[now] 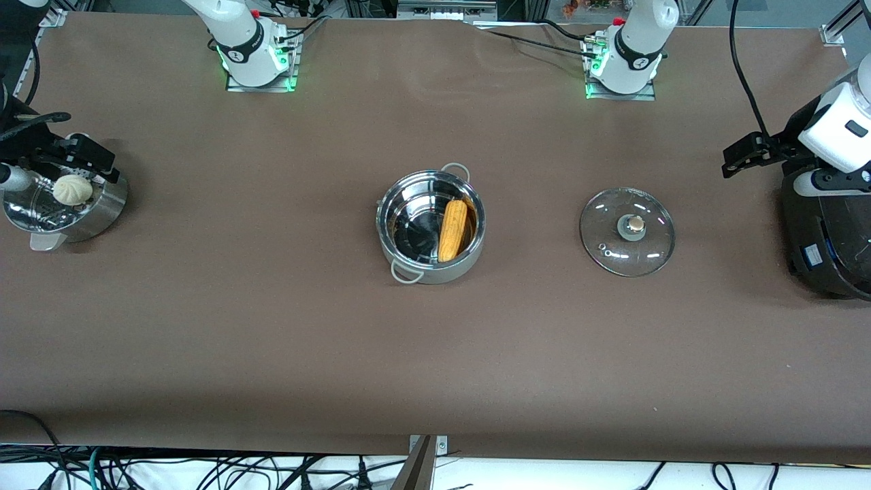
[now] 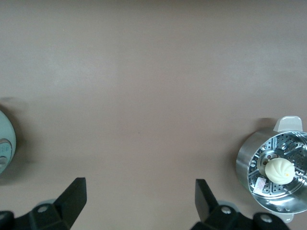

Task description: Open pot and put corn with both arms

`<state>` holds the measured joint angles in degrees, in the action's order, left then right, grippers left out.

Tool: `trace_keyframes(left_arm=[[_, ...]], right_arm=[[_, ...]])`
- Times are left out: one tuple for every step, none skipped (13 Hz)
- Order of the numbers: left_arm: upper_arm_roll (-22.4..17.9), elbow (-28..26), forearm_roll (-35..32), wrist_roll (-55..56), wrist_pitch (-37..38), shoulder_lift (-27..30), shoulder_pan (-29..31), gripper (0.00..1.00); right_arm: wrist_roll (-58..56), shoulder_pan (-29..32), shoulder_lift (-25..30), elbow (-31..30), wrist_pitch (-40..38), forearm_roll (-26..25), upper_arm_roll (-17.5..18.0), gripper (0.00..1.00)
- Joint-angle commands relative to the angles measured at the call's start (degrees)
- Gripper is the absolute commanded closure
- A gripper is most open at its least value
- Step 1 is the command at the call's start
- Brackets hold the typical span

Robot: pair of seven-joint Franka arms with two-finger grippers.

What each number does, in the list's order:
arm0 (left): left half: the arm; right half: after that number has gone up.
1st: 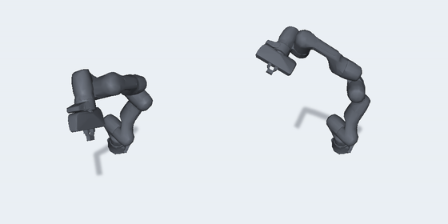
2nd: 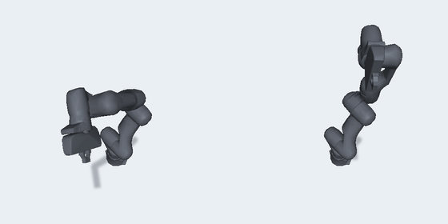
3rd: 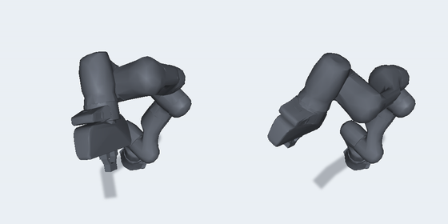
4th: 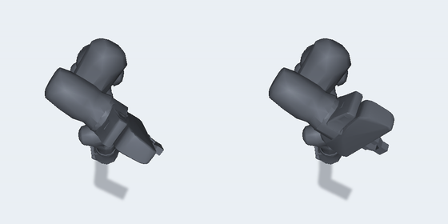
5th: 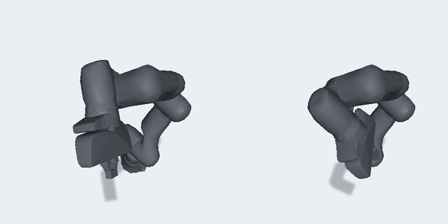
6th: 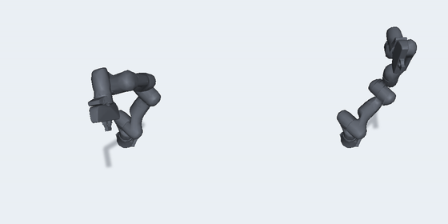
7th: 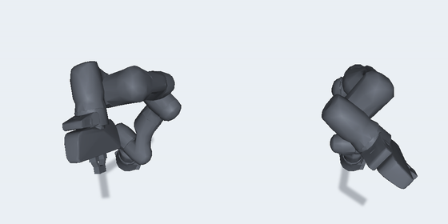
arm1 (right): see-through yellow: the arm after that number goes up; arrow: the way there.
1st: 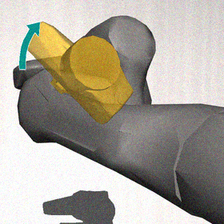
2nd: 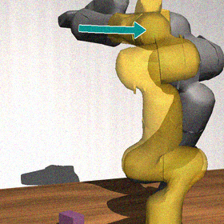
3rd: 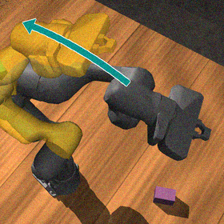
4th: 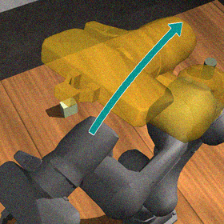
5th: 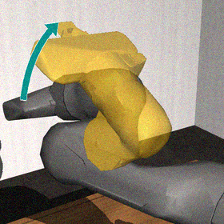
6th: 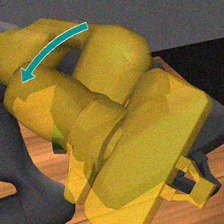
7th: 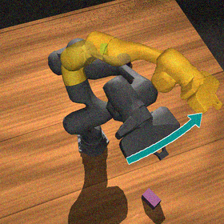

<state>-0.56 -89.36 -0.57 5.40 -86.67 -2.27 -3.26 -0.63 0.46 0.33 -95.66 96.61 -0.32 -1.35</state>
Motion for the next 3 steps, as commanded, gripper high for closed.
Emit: trace_keyframes(left_arm=[[0.21,0.42,-0.66,0.49,0.54,-0.11,0.18,0.0],[0.21,0.42,-0.66,0.49,0.62,-0.11,0.18,0.0],[0.12,0.42,-0.75,0.49,0.62,-0.11,0.18,0.0]], right_arm=[[-1.3,0.6,1.51,-1.55,0.86,1.11,0.12,0.0],[-1.3,0.6,1.51,-1.63,0.77,1.02,0.12,0.0],[-1.13,0.6,1.51,-1.72,0.77,1.02,0.12,0.0]])
